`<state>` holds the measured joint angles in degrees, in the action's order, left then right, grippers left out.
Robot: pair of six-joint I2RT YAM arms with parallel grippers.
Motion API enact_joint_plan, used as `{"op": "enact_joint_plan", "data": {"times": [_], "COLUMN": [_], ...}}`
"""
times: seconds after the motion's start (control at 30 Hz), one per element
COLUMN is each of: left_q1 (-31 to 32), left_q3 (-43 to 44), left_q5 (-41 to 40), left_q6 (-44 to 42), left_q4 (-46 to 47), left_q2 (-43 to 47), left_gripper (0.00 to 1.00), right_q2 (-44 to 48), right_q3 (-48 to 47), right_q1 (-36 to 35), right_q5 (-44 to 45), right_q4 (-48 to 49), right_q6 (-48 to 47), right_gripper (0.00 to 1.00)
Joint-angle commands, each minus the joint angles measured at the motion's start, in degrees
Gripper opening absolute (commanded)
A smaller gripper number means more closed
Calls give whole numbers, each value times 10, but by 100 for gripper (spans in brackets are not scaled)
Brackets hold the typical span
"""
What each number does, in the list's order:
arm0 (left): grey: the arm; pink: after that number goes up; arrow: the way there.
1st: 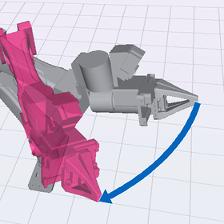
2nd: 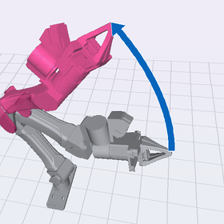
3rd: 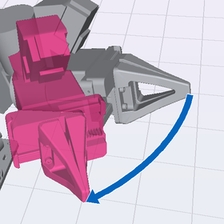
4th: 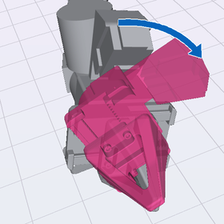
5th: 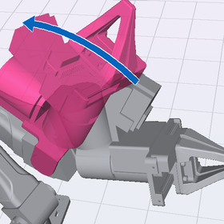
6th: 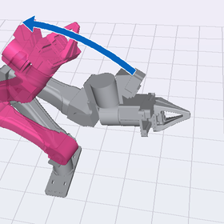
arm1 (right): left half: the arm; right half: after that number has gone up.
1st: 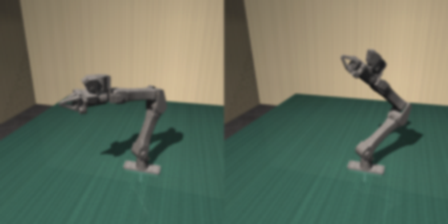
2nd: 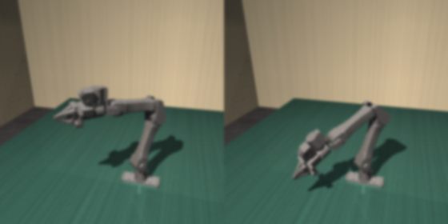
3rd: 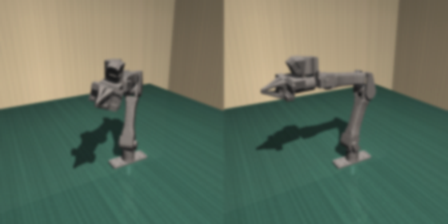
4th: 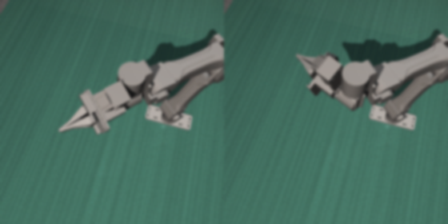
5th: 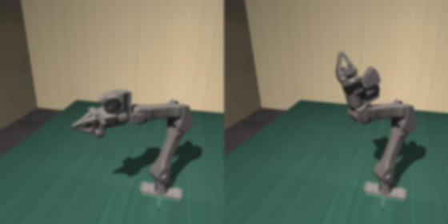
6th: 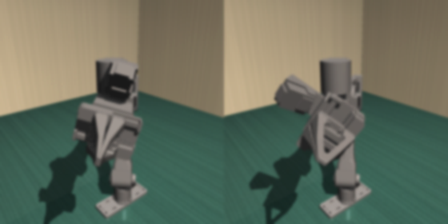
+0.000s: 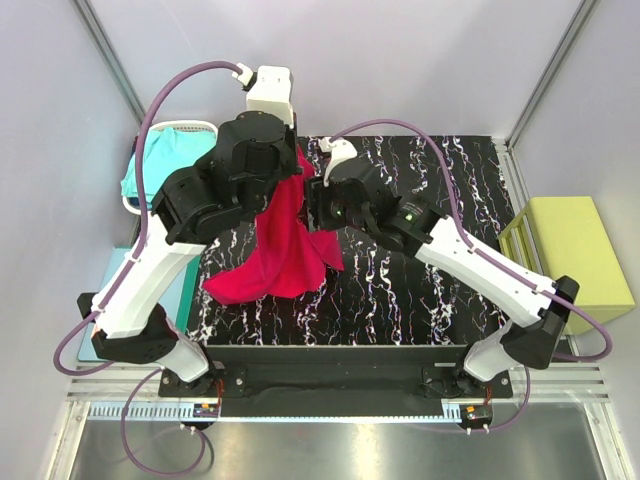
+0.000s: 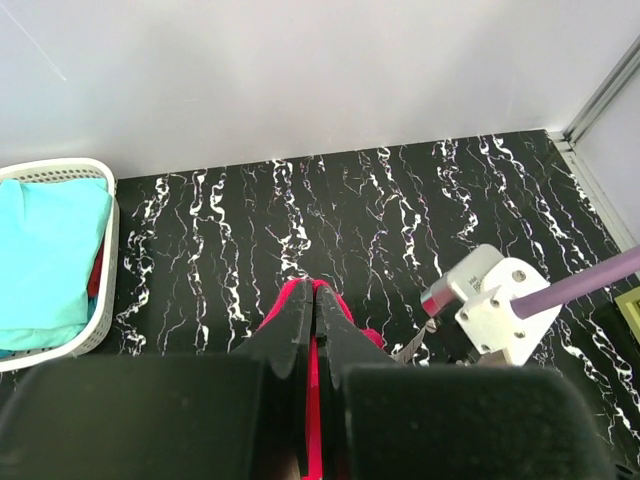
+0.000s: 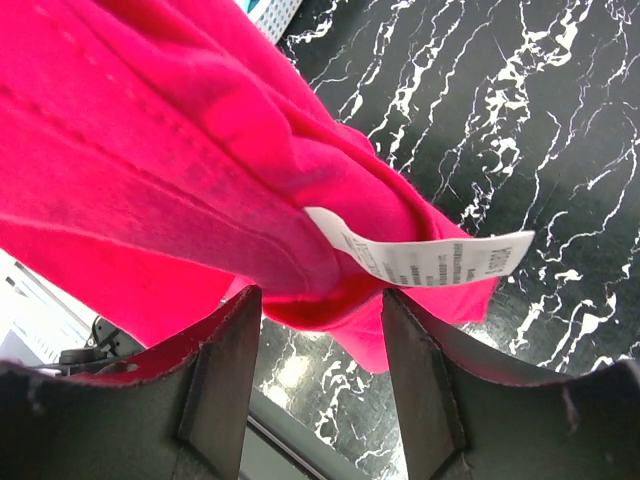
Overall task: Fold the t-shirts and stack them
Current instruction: Flatten out the tshirt
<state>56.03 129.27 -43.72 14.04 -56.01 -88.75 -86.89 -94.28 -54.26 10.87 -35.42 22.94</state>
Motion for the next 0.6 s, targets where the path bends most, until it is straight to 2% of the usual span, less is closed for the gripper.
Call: {"op": "enact_joint_plan", "data": {"times": [0.0, 0.3, 0.47, 0.57], "left_q1": [3, 4, 4, 4], "left_q3": [19, 26, 28, 30], "left_q5": [-7, -14, -19, -21], "left_q6": [5, -2, -9, -9], "left_q4": [24, 24, 23, 23], "left_q2": [23, 27, 29, 31], "left_gripper": [0, 0, 0, 0], "right_q2": [-9, -20, -23, -27], "right_q3": [-29, -6, 7, 12], "right_q1": [-7, -7, -7, -7], "right_q5": [0, 15, 27, 32], "right_q4": [18, 13, 6, 1], "right_q6": [-9, -5, 3, 5], "right_gripper": [60, 45, 42, 34]}}
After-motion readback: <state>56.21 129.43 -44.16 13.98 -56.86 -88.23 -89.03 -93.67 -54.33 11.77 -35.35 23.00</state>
